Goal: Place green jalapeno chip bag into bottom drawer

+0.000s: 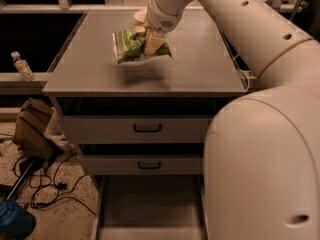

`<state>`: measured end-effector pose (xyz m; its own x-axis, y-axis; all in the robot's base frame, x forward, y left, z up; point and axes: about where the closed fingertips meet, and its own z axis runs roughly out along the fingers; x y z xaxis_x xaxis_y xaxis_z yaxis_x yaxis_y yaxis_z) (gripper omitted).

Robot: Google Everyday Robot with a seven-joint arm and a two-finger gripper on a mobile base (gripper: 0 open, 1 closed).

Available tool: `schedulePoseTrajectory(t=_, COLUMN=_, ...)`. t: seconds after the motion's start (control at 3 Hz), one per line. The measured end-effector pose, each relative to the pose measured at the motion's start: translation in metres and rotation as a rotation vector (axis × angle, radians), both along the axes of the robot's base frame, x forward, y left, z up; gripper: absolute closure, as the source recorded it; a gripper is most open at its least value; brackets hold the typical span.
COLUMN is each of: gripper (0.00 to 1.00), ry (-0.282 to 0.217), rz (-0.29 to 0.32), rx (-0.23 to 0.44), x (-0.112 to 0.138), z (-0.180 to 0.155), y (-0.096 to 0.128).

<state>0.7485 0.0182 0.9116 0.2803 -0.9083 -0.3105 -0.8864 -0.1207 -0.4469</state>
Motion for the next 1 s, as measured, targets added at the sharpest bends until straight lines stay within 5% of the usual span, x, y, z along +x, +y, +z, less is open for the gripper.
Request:
schedulePoseTrajectory(t=0.33, gripper=1.00, ry=0.054, rz=-0.032, rx=-0.010, x=-0.017, z=-0.013, y=0.001)
schedulePoseTrajectory(t=1.0, gripper=1.00, ry=0.081, rz=-0.051, rx=-0.020, x=-0.037, z=-0.020, y=-0.002)
